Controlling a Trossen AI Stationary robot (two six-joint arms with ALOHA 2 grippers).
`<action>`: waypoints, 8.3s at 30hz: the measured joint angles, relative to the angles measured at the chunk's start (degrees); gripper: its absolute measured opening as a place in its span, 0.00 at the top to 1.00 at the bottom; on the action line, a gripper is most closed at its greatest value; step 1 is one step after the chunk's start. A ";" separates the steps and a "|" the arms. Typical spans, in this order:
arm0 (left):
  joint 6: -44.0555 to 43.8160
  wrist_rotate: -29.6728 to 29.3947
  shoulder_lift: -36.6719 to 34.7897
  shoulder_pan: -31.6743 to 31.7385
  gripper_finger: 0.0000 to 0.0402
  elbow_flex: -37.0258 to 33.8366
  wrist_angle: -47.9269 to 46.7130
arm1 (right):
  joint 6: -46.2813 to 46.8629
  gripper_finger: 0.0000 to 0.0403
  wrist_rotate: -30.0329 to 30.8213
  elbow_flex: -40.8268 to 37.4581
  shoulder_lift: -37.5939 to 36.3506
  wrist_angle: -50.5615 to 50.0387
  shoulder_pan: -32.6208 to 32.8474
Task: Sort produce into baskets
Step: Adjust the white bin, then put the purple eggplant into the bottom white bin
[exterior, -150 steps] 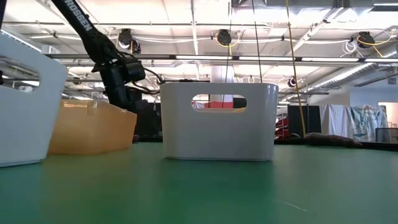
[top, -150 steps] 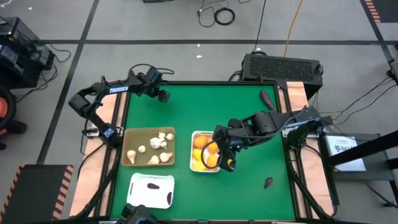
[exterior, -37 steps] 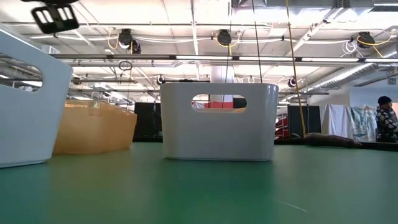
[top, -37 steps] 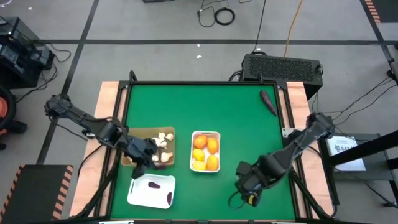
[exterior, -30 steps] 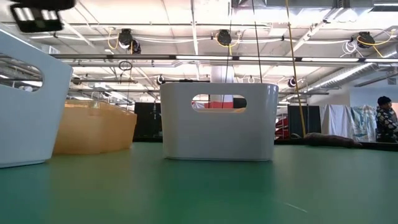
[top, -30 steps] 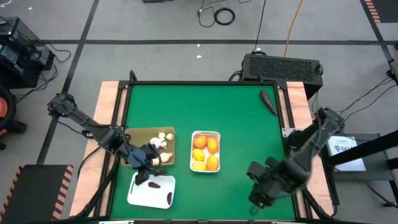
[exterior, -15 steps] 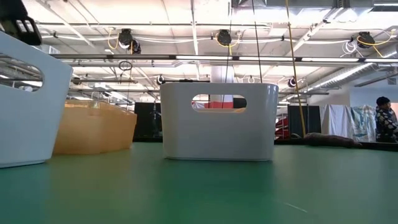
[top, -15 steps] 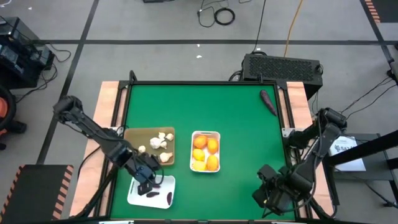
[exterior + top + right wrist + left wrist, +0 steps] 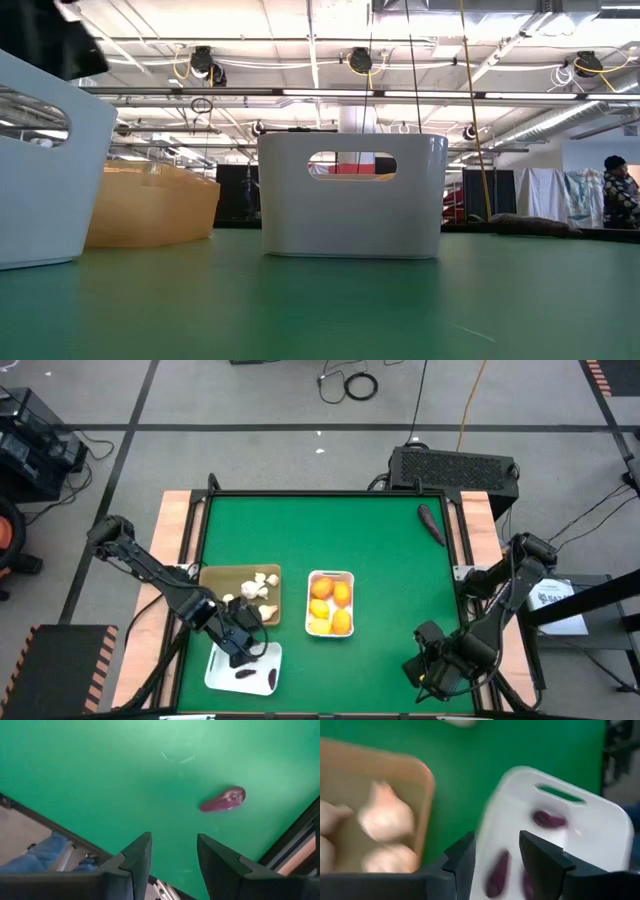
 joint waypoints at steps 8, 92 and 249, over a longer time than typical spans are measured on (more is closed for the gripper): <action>7.32 -5.42 1.53 0.04 0.62 0.00 -0.20 | -3.37 0.63 0.28 0.00 0.02 -0.21 -2.60; 12.21 6.50 2.70 8.67 0.67 8.80 -6.10 | 20.76 0.68 -3.67 -30.01 -0.15 26.05 0.86; 29.70 -17.33 -45.18 35.54 0.67 -1.84 -6.40 | -108.35 0.42 -4.94 -5.90 15.26 11.11 -114.68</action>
